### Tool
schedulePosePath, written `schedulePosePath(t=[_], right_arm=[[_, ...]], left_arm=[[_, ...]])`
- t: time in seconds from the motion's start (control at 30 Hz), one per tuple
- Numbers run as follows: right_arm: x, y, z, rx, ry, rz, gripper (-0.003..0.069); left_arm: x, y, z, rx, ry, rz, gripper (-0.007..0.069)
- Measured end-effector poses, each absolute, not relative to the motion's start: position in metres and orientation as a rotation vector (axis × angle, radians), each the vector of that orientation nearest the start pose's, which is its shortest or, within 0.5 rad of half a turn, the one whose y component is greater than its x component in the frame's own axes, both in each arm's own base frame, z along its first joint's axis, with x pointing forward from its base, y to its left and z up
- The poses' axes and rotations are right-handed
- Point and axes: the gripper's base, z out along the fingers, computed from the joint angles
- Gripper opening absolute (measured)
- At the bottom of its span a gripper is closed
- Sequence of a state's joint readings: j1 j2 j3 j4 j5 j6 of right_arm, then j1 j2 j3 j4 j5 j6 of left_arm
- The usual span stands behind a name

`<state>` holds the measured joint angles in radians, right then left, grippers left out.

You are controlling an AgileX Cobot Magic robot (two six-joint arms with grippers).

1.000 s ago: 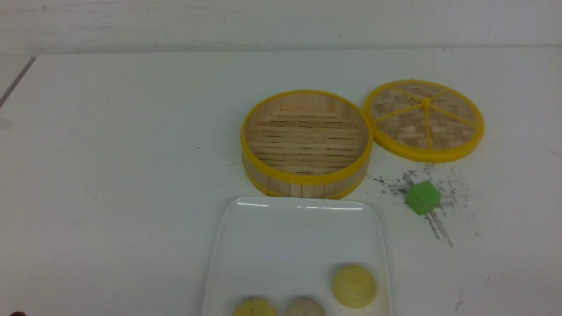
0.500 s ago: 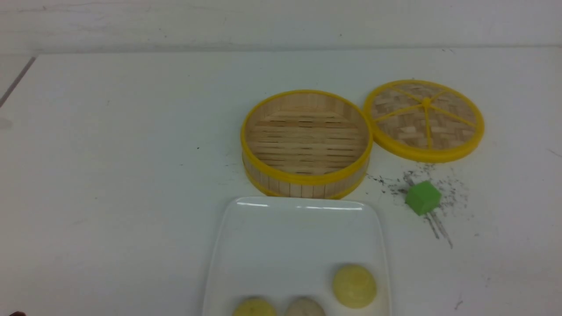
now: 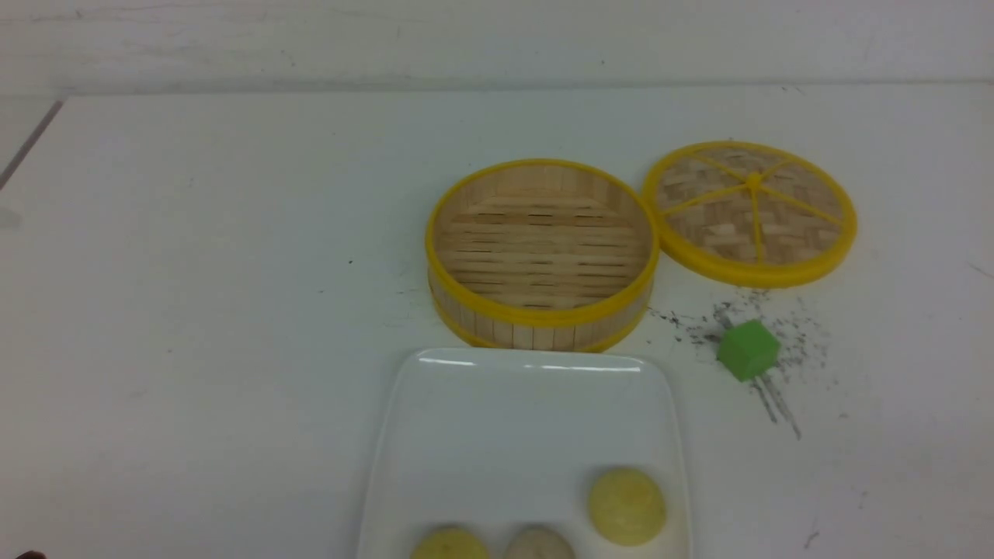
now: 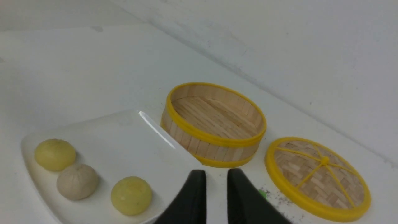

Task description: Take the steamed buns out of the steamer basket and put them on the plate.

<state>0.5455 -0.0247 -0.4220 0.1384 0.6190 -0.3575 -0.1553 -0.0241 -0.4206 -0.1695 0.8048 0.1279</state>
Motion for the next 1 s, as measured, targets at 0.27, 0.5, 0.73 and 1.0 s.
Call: schedulePosePath(t=[0.27, 0.5, 0.73, 1.0], right_arm=[[0.037, 0.025, 0.225, -0.549, 1.635, 0.330, 0.0146], [0.043, 0.022, 0.202, -0.521, 1.709, 0.222, 0.0153], [0.045, 0.013, 0.194, -0.319, 1.841, 0.096, 0.0155], [0.048, 0.004, 0.173, -0.097, 1.936, 0.007, 0.0168]], left_arm=[[0.008, -0.009, 0.276, 0.244, 1.827, -0.161, 0.0240], [0.009, -0.005, 0.276, 0.253, 1.827, -0.083, 0.0240], [0.009, -0.001, 0.276, 0.261, 1.826, -0.010, 0.0240], [0.010, 0.002, 0.276, 0.267, 1.825, 0.037, 0.0240]])
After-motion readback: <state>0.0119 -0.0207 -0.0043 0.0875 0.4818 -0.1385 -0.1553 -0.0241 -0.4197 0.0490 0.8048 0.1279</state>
